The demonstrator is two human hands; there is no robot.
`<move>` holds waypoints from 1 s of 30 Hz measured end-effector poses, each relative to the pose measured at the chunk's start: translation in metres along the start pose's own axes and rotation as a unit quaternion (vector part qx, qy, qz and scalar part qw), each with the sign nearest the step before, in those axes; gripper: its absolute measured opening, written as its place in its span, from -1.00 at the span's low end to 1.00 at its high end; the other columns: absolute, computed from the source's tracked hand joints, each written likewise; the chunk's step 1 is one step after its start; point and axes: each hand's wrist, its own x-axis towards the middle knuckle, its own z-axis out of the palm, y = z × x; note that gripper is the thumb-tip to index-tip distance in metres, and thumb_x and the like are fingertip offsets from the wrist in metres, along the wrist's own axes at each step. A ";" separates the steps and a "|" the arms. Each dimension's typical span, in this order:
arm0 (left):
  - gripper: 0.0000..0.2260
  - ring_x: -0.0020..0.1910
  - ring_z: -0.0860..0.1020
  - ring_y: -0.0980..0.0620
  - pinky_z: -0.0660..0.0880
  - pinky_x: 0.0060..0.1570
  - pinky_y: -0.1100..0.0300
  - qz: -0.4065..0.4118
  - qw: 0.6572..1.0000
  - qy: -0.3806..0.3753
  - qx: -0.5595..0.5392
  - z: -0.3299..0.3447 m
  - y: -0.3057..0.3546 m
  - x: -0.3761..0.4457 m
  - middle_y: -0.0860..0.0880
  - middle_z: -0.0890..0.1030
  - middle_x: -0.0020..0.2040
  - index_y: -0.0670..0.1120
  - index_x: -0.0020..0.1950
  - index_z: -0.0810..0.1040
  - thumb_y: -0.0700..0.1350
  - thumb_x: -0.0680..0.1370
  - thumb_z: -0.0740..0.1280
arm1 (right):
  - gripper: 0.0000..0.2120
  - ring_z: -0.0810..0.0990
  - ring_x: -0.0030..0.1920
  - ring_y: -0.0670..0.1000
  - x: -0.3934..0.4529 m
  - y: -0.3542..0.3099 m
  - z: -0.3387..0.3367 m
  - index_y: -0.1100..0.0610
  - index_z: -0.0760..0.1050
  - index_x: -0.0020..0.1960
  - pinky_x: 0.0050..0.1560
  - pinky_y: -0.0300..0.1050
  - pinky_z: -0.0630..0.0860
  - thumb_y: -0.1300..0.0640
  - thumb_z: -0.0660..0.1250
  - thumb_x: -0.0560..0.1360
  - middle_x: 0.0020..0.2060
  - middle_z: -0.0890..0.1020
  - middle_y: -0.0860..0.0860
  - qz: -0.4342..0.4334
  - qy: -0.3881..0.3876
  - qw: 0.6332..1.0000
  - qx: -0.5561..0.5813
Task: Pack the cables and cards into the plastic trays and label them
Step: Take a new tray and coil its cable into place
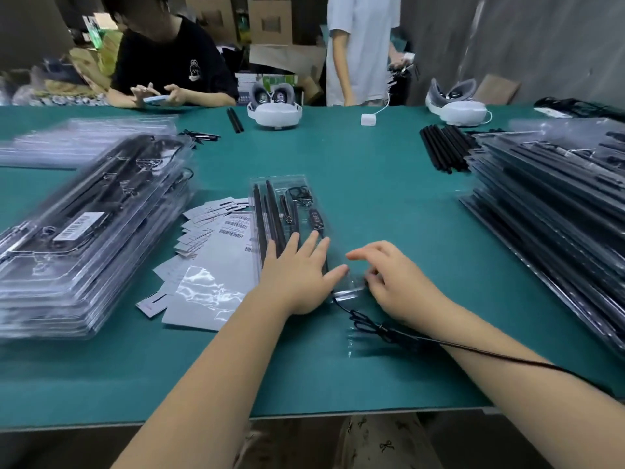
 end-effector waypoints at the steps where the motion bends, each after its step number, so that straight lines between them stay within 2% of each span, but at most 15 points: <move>1: -0.34 0.54 -0.17 -0.01 -0.24 0.44 -0.17 0.001 1.000 -0.001 0.001 0.000 0.001 -0.001 0.10 -0.14 0.57 0.10 0.56 -0.13 0.37 0.53 -0.16 | -0.51 0.49 0.08 0.03 -0.007 0.004 -0.003 0.12 0.42 0.36 0.21 -0.28 0.34 0.41 0.19 0.48 0.20 0.43 0.08 -0.040 -0.031 0.998 -0.039; 3: -0.34 0.54 -0.17 -0.01 -0.24 0.44 -0.17 0.003 1.000 0.001 -0.003 0.000 0.001 -0.002 0.10 -0.14 0.57 0.09 0.56 -0.13 0.37 0.54 -0.16 | -0.36 0.37 0.31 0.08 -0.024 0.007 -0.008 0.00 0.23 0.46 0.28 -0.51 0.08 0.39 0.24 0.47 0.34 0.35 0.12 -0.085 -0.112 0.988 -0.068; 5: -0.34 0.54 -0.17 -0.01 -0.25 0.44 -0.17 0.002 1.000 0.003 -0.009 -0.001 0.000 -0.001 0.10 -0.14 0.57 0.09 0.56 -0.13 0.36 0.54 -0.14 | -0.36 0.22 0.44 0.04 -0.044 0.016 -0.008 -0.22 0.09 0.43 0.26 -0.59 -0.13 0.26 0.26 0.53 0.42 0.25 0.03 -0.116 -0.146 0.980 -0.067; 8: -0.34 0.54 -0.17 0.00 -0.25 0.44 -0.16 0.002 1.000 0.006 -0.011 -0.001 0.000 -0.001 0.11 -0.14 0.57 0.10 0.56 -0.13 0.37 0.54 -0.14 | -0.41 0.15 0.48 -0.06 -0.061 0.011 -0.011 -0.14 0.22 0.47 0.34 -0.50 -0.09 -0.08 0.33 0.50 0.43 0.20 -0.18 -0.125 -0.113 0.986 -0.013; 10: -0.34 0.54 -0.17 0.00 -0.25 0.45 -0.16 0.005 1.000 0.012 -0.015 -0.001 0.000 -0.002 0.11 -0.14 0.57 0.10 0.56 -0.12 0.37 0.54 -0.13 | -0.38 0.18 0.50 -0.01 -0.070 0.004 -0.024 -0.09 0.29 0.44 0.40 -0.38 0.02 -0.19 0.35 0.43 0.43 0.23 -0.19 -0.054 -0.153 0.975 0.149; 11: -0.33 0.54 -0.17 0.00 -0.25 0.45 -0.15 0.007 1.000 0.015 -0.020 -0.001 -0.001 -0.002 0.11 -0.13 0.57 0.11 0.56 -0.11 0.38 0.53 -0.11 | -0.34 0.25 0.48 0.03 -0.077 0.002 -0.033 0.02 0.32 0.45 0.42 -0.25 0.14 -0.21 0.34 0.44 0.45 0.31 -0.07 -0.082 -0.148 0.951 0.258; 12: -0.32 0.54 -0.16 0.01 -0.25 0.45 -0.14 0.011 0.999 0.017 -0.026 0.000 -0.002 -0.003 0.12 -0.12 0.57 0.11 0.56 -0.11 0.39 0.52 -0.09 | -0.38 0.37 0.41 0.07 -0.080 -0.004 -0.045 0.07 0.40 0.40 0.38 -0.12 0.30 -0.20 0.36 0.44 0.38 0.45 0.05 -0.092 -0.107 0.925 0.352; 14: -0.30 0.54 -0.15 0.02 -0.24 0.45 -0.13 0.023 0.999 0.017 -0.033 -0.002 -0.004 -0.003 0.13 -0.10 0.57 0.12 0.56 -0.08 0.41 0.50 -0.04 | -0.64 0.66 -0.04 0.03 -0.077 -0.015 -0.065 0.05 0.63 0.08 0.03 -0.07 0.59 -0.14 0.39 0.40 -0.11 0.70 0.04 -0.046 0.037 0.853 0.519; 15: -0.29 0.55 -0.14 0.02 -0.24 0.46 -0.12 0.029 0.999 0.014 -0.036 -0.002 -0.005 -0.002 0.13 -0.09 0.57 0.13 0.56 -0.07 0.41 0.50 -0.02 | -0.77 0.61 -0.36 -0.04 -0.067 -0.015 -0.073 0.03 0.66 -0.12 -0.21 -0.16 0.60 -0.10 0.37 0.41 -0.42 0.62 -0.03 0.009 0.109 0.810 0.577; 16: -0.29 0.55 -0.13 0.03 -0.23 0.47 -0.12 0.035 0.999 0.012 -0.040 -0.003 -0.006 -0.002 0.13 -0.07 0.57 0.14 0.56 -0.05 0.41 0.49 0.00 | -0.78 0.43 -0.57 -0.09 -0.052 -0.019 -0.077 0.03 0.62 -0.26 -0.39 -0.26 0.52 -0.05 0.32 0.45 -0.61 0.43 -0.09 0.078 0.162 0.780 0.599; 18: -0.28 0.55 -0.10 0.04 -0.21 0.47 -0.12 0.045 0.998 0.015 -0.050 -0.003 -0.009 -0.005 0.15 -0.03 0.57 0.15 0.55 0.00 0.41 0.48 0.05 | -0.73 0.16 -0.66 -0.13 -0.024 -0.020 -0.086 0.07 0.53 -0.29 -0.56 -0.35 0.31 0.06 0.21 0.54 -0.67 0.20 -0.11 0.193 0.163 0.757 0.603; 21: -0.28 0.54 -0.06 0.08 -0.19 0.47 -0.10 0.054 0.995 0.028 -0.077 -0.002 -0.015 -0.012 0.17 0.03 0.56 0.17 0.54 0.07 0.41 0.45 0.13 | -0.86 0.08 -0.63 -0.13 0.017 -0.023 -0.075 0.08 0.40 -0.21 -0.64 -0.35 0.13 0.15 0.24 0.53 -0.61 0.16 -0.10 0.282 0.100 0.768 0.567; 24: -0.30 0.54 -0.02 0.08 -0.17 0.47 -0.10 0.054 0.992 0.042 -0.102 -0.005 -0.016 -0.016 0.17 0.09 0.55 0.17 0.51 0.15 0.38 0.43 0.20 | -0.83 0.07 -0.59 -0.12 0.052 -0.020 -0.045 0.08 0.32 -0.22 -0.63 -0.35 0.02 0.18 0.27 0.51 -0.52 0.19 -0.07 0.328 0.100 0.801 0.490; 28: -0.25 0.53 -0.01 0.07 -0.15 0.48 -0.12 0.056 0.992 0.045 -0.102 -0.007 -0.015 -0.020 0.17 0.10 0.55 0.15 0.51 0.16 0.40 0.40 0.23 | -0.90 0.26 -0.46 -0.05 0.069 -0.005 -0.008 0.04 0.34 -0.06 -0.47 -0.23 0.27 0.13 0.28 0.49 -0.37 0.30 -0.05 0.328 0.139 0.881 0.312; 30: -0.20 0.54 -0.05 0.08 -0.18 0.48 -0.12 0.062 0.993 0.034 -0.099 -0.006 -0.016 -0.022 0.17 0.05 0.55 0.15 0.52 0.11 0.44 0.36 0.19 | -0.63 0.47 -0.21 -0.03 0.062 0.009 0.002 0.08 0.34 0.29 -0.15 -0.13 0.41 0.09 0.29 0.51 -0.06 0.46 0.00 0.317 0.124 0.915 0.215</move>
